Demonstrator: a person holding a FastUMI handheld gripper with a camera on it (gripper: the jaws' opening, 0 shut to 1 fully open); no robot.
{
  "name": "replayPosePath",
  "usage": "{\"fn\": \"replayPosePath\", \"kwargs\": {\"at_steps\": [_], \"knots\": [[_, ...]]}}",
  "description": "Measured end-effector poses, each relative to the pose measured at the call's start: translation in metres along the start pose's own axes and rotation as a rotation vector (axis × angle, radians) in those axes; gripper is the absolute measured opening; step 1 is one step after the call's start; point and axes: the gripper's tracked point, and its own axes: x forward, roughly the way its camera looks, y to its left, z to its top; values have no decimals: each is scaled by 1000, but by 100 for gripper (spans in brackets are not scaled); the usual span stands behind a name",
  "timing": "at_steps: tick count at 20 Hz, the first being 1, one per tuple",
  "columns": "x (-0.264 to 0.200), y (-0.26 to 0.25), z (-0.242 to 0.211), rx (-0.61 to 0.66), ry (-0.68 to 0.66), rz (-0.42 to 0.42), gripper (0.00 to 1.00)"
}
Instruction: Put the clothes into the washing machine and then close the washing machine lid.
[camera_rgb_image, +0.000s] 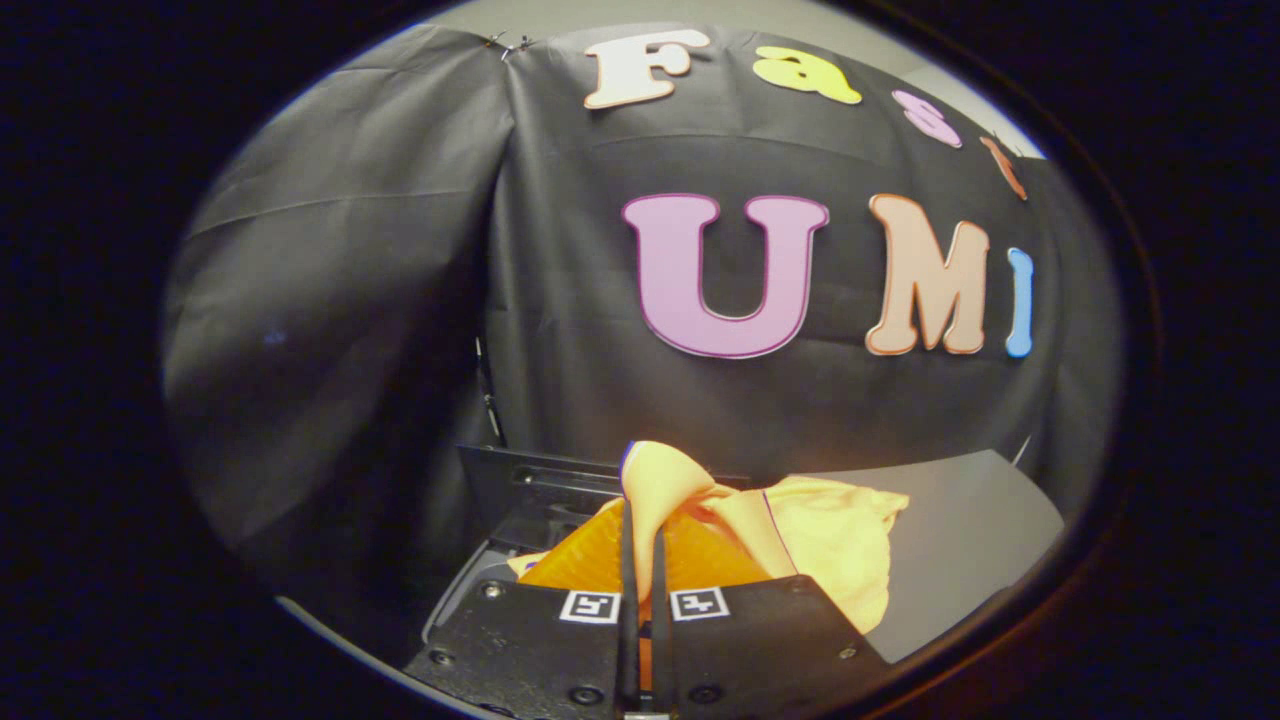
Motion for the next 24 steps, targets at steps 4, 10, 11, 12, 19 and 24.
{"fn": "replayPosePath", "kwargs": {"at_steps": [4,10,11,12,19,24], "knots": [[18,32,-13,24,23,62,5],[52,63,-49,81,80,123,5],[56,67,-56,89,93,132,5],[61,69,-62,86,103,133,5],[87,73,-88,30,127,105,10],[102,71,-98,11,123,80,38]]}}
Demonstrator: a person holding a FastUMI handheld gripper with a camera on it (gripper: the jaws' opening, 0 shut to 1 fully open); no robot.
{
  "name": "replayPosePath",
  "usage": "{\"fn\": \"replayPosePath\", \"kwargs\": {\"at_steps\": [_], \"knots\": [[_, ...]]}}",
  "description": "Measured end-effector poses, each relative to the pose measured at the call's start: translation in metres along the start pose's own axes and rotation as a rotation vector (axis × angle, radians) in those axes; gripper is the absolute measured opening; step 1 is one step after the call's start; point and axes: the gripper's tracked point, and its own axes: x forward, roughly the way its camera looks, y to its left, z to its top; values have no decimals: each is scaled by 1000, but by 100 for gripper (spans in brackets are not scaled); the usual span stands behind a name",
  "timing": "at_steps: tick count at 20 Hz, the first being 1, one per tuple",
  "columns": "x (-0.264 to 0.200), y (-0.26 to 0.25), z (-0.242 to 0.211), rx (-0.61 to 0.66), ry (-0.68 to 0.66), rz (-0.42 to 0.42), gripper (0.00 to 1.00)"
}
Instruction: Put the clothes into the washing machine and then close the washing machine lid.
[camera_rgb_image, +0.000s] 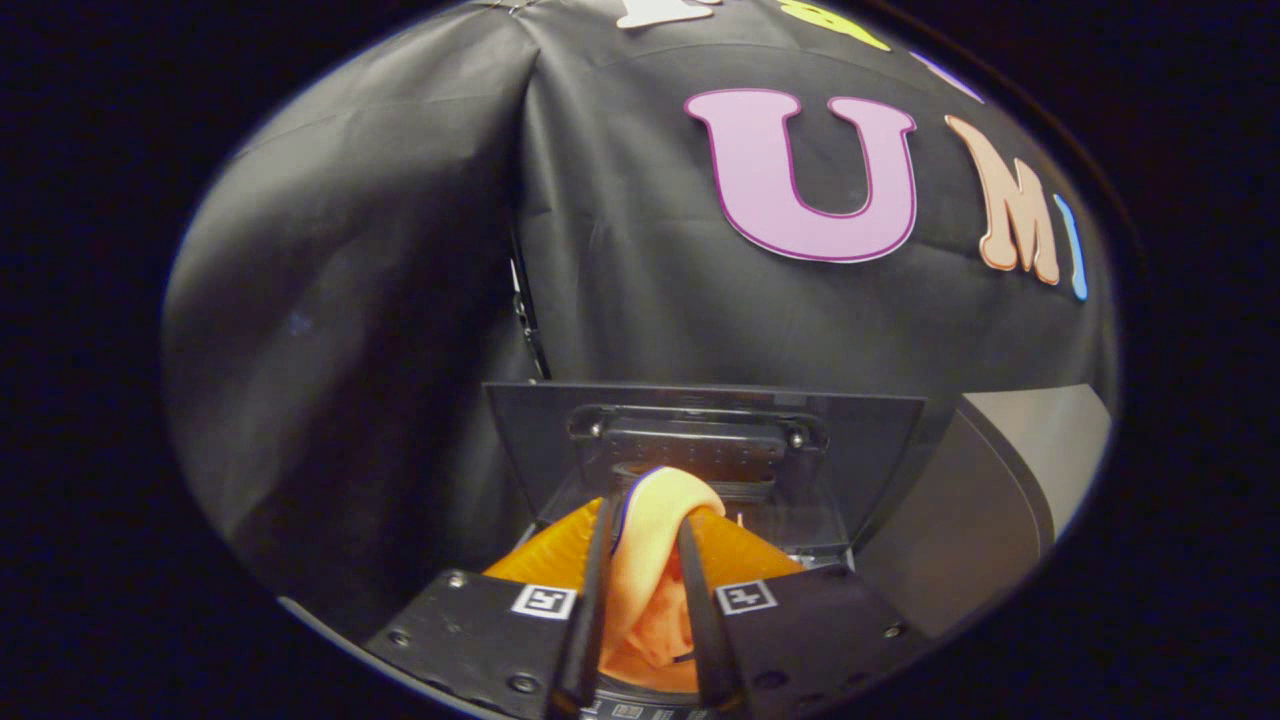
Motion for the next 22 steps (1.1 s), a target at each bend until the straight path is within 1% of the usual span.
{"fn": "replayPosePath", "kwargs": {"at_steps": [3,6,8,9,12,14,17,19,22], "knots": [[-1,10,4,0,-24,22,60],[-6,12,29,-65,-97,1,82],[-11,19,50,-84,-150,4,97],[-12,20,59,-84,-174,8,97],[-8,20,69,-87,-172,3,97],[0,19,77,-66,-185,2,98],[18,7,90,-21,-185,-43,98],[37,-5,98,-19,-178,-89,98],[58,-16,101,-26,-148,-136,98]]}}
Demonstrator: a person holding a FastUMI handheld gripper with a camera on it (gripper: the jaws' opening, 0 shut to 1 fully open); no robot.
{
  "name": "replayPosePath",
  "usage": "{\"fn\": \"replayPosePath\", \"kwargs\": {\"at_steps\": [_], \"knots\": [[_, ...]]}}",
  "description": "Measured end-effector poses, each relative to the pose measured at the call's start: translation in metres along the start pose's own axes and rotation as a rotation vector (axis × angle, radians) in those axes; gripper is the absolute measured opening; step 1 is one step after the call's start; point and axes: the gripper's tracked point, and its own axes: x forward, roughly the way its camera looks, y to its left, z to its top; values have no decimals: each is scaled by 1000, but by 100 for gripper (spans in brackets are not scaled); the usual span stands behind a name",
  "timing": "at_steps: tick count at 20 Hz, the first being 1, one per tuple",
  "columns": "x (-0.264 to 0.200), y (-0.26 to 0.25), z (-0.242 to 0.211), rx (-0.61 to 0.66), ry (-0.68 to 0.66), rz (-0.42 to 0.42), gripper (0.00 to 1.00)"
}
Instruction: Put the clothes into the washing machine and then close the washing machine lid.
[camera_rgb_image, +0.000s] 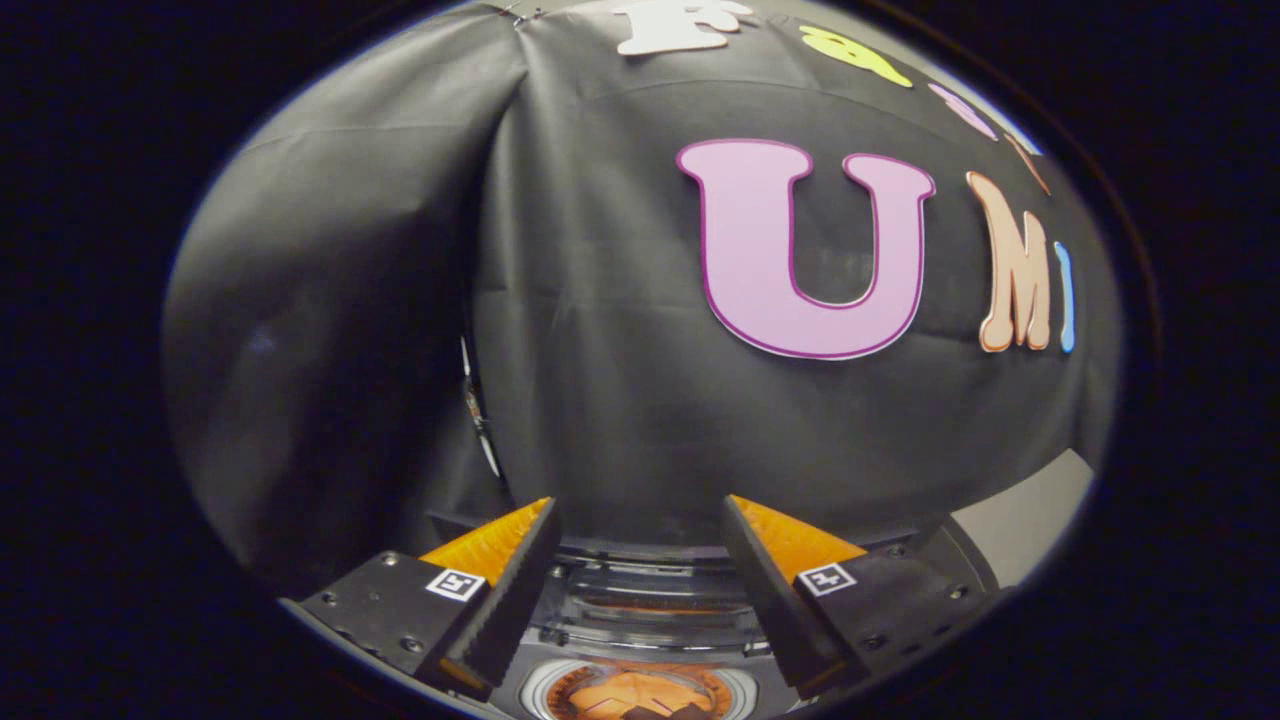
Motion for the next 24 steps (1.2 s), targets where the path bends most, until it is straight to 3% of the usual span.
{"fn": "replayPosePath", "kwargs": {"at_steps": [7,9,16,24], "knots": [[26,-6,-12,-12,69,-53,98],[29,-6,-29,-52,141,-52,97],[32,1,-33,15,160,-25,83],[14,2,-34,-7,167,-10,75]]}}
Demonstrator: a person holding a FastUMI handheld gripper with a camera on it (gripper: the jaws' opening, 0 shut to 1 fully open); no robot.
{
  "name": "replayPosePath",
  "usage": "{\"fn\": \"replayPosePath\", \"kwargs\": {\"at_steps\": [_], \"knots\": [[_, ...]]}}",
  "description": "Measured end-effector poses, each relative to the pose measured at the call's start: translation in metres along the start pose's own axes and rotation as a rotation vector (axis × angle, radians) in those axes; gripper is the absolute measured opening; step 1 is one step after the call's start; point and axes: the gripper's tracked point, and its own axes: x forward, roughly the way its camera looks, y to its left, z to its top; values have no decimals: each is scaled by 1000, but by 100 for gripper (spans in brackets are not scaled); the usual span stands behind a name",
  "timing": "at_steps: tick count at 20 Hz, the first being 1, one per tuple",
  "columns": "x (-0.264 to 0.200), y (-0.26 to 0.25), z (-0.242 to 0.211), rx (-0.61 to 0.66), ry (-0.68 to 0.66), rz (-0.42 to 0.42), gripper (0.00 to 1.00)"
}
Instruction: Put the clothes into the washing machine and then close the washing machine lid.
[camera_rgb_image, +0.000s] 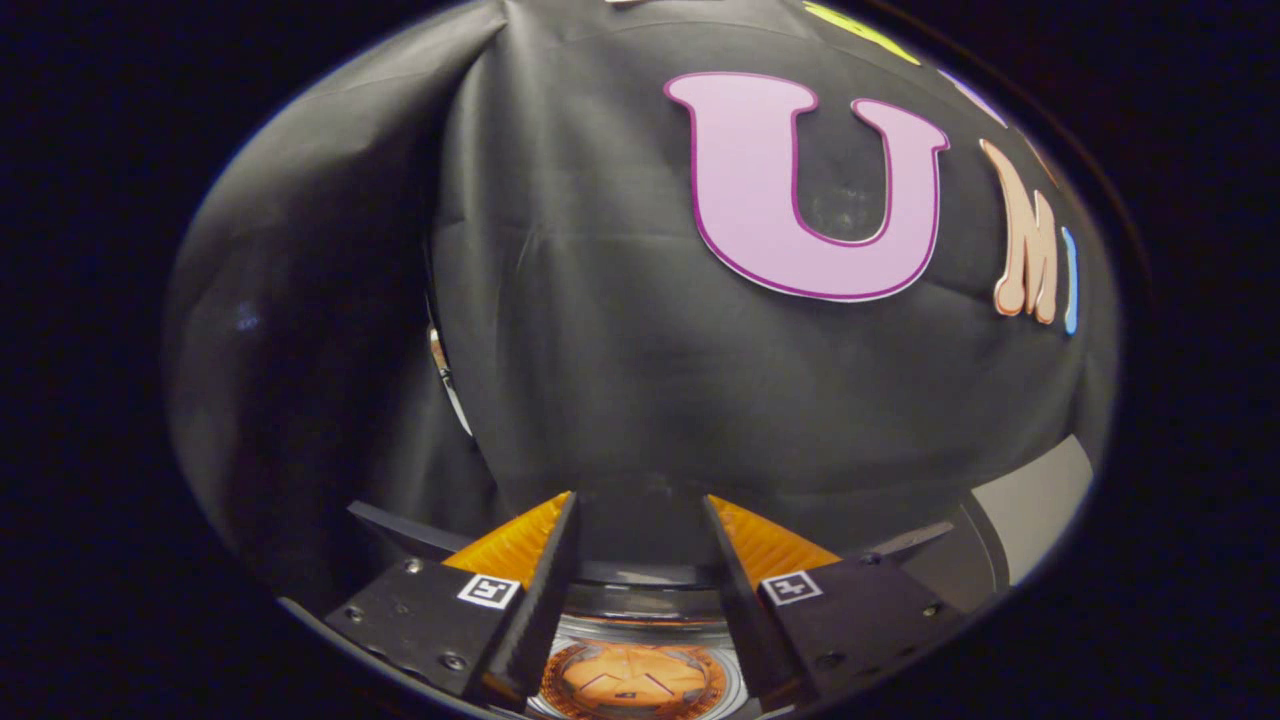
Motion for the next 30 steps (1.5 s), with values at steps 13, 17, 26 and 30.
{"fn": "replayPosePath", "kwargs": {"at_steps": [13,17,26,30], "knots": [[-41,6,-24,-4,32,38,73],[-52,16,-54,-32,99,54,73],[-75,41,-83,-45,47,134,69],[-83,35,-86,-45,11,143,69]]}}
